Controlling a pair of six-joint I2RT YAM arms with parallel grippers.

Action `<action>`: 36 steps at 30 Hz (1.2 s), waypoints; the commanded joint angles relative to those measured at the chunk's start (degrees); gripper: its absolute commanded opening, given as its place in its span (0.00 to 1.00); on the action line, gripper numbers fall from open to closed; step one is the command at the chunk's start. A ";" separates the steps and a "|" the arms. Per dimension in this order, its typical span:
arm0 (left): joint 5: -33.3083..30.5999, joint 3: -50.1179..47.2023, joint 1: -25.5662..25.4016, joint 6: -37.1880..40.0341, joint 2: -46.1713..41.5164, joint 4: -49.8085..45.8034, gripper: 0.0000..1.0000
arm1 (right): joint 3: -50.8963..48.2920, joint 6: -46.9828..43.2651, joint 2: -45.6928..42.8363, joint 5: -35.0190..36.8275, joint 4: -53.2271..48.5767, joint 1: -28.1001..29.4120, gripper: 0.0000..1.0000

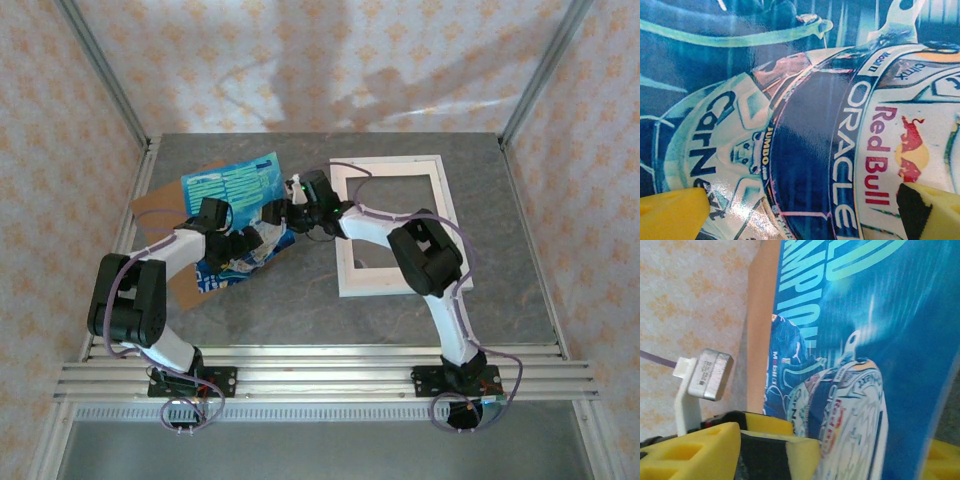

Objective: Put the photo into the frame

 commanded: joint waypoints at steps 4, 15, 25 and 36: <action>-4.62 -0.09 0.42 2.72 2.37 -5.09 1.00 | 4.51 -1.38 1.44 1.63 -11.27 -1.36 0.38; -12.97 4.02 -5.17 8.77 -5.09 -10.20 1.00 | 5.93 2.66 -1.21 5.00 -19.94 -1.54 0.00; -20.23 6.81 -22.97 24.65 -18.29 -8.24 1.00 | 6.81 2.77 -8.81 9.11 -36.32 -4.19 0.00; -21.00 11.12 -36.23 32.48 -9.63 -6.45 0.96 | 8.42 4.48 -10.42 10.63 -40.61 -4.42 0.00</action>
